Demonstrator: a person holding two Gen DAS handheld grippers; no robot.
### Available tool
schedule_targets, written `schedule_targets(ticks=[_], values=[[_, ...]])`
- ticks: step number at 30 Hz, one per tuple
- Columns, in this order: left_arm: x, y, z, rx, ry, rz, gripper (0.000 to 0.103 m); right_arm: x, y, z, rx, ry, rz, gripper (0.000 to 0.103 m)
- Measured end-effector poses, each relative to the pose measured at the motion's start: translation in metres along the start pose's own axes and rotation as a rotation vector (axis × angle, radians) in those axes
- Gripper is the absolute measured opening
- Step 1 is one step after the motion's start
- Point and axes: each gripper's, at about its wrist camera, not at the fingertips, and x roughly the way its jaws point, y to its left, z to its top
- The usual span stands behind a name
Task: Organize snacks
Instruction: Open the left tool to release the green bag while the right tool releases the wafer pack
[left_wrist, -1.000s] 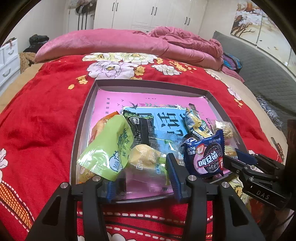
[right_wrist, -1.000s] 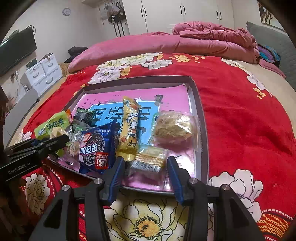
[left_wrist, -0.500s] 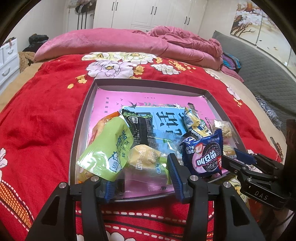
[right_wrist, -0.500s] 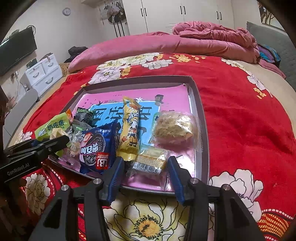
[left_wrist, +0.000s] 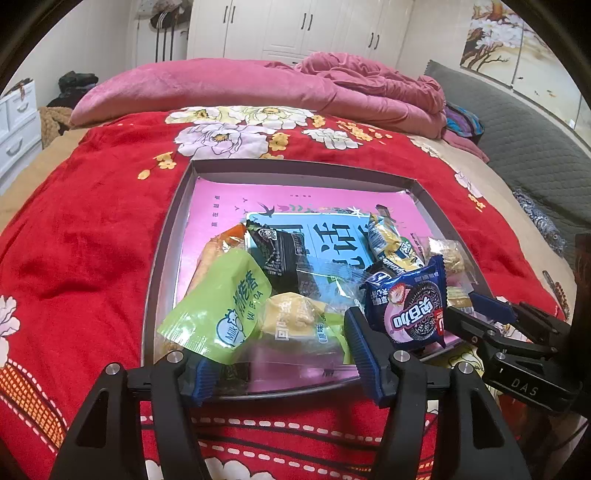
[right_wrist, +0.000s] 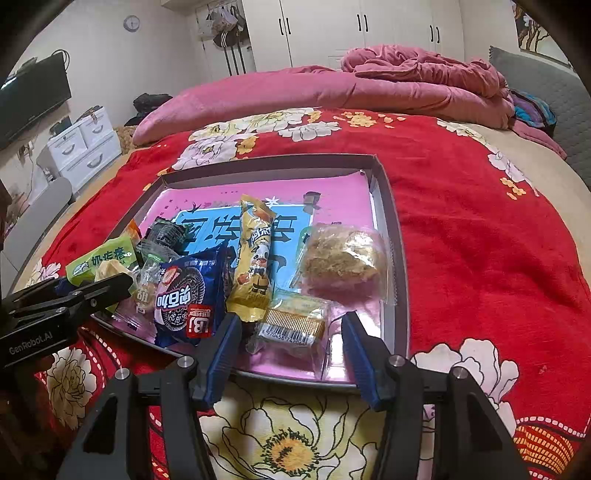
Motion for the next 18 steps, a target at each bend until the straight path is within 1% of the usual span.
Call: schedule_targets(ticks=[4, 6, 18], values=[[-0.0011, 0.0012, -0.0002, 0.001, -0.001, -0.003, 0.067, -0.0006, -0.0006, 0.0006, -0.002, -0.002, -0.003, 0.057], [-0.0015, 0.0016, -0.0003, 0.002, -0.001, -0.002, 0.067, -0.0016, -0.0004, 0.0005, -0.003, -0.004, -0.009, 0.061], [-0.0022, 0.0009, 0.0, 0.001, -0.004, -0.002, 0.068, -0.004, -0.0021, 0.002, 0.001, -0.014, -0.021, 0.066]])
